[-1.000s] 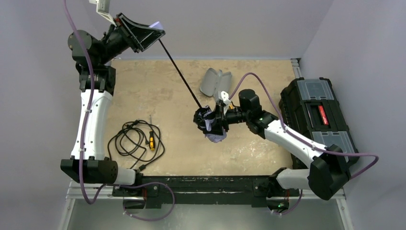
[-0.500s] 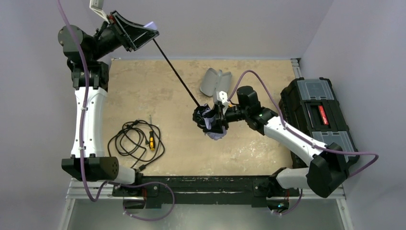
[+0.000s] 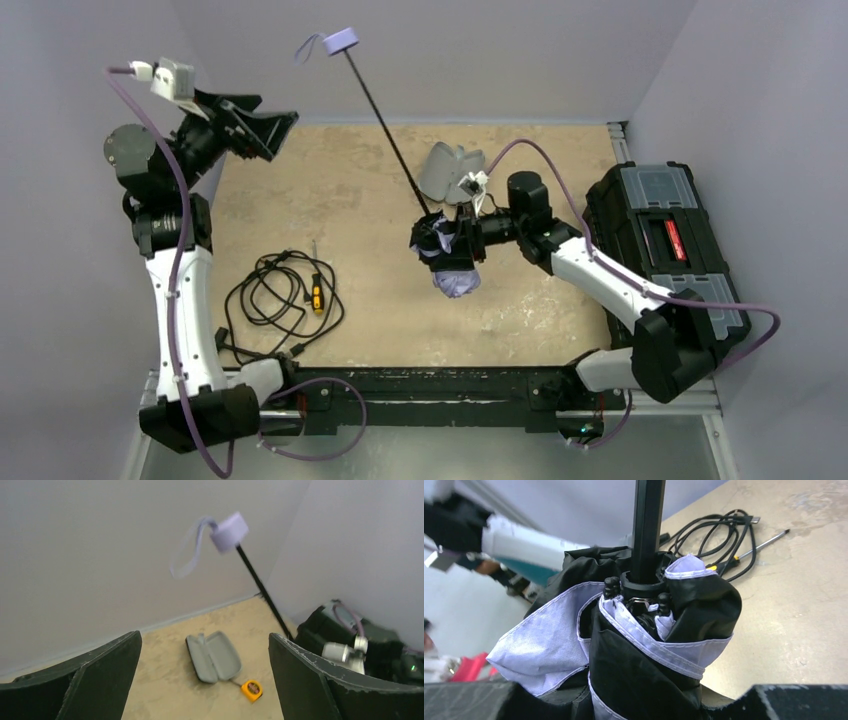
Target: Open the umbrella
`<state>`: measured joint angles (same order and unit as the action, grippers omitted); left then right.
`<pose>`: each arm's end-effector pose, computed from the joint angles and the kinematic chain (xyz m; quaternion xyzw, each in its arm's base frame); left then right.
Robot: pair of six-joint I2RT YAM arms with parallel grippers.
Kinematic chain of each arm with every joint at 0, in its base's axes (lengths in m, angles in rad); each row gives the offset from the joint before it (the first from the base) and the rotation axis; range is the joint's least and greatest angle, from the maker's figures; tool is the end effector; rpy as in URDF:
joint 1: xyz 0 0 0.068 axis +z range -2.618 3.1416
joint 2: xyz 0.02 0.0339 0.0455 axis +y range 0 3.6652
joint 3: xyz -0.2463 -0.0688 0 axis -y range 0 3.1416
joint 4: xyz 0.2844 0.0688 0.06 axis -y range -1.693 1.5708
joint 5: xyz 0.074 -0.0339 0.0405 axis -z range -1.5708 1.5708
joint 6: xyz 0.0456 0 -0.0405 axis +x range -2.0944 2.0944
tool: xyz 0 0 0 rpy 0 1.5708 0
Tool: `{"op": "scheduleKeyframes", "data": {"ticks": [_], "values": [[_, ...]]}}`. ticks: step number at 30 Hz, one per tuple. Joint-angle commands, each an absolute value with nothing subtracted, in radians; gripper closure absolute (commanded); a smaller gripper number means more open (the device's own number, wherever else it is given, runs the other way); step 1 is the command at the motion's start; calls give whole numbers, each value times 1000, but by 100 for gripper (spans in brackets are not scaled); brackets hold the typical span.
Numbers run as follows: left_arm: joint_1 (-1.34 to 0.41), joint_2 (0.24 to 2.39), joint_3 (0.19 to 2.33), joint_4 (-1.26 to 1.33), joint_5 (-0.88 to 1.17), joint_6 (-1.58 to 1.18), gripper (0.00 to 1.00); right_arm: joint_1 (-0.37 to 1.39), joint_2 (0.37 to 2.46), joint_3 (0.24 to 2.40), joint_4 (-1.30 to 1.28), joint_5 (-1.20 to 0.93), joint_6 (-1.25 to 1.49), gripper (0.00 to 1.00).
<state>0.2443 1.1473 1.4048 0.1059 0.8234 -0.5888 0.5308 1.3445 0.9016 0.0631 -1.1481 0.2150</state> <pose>0.2765 0.0345 0.5058 0.0908 0.6091 -0.3531 0.7044 0.2666 0.2047 0.2515 -0.4101 0.6386 0.5903 0.2749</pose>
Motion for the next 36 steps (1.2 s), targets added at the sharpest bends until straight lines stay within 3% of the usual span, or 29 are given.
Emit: {"op": "scheduleKeyframes", "data": {"ticks": [1, 5, 10, 15, 17, 20, 21, 26, 36], "values": [[262, 1030, 1314, -169, 957, -199, 4, 465, 1347, 937, 397, -1205, 600, 100], [183, 953, 1123, -198, 1046, -393, 9, 435, 1341, 859, 830, -1038, 994, 100], [-150, 856, 903, -108, 909, -495, 5, 433, 1396, 1003, 784, -915, 1039, 100], [-236, 958, 916, 37, 917, -576, 0, 443, 1440, 1090, 786, -892, 1064, 99], [-276, 996, 950, 64, 922, -585, 7, 450, 1438, 1092, 815, -913, 1044, 100], [-317, 999, 966, 71, 856, -561, 35, 450, 1412, 1088, 745, -892, 998, 100], [-331, 993, 972, 53, 817, -536, 40, 450, 1399, 1089, 700, -867, 973, 100], [-403, 1007, 1016, 18, 662, -455, 44, 479, 1332, 1069, 582, -779, 873, 100], [-477, 1086, 1061, 44, 615, -466, 45, 502, 1309, 1049, 568, -771, 828, 100]]}}
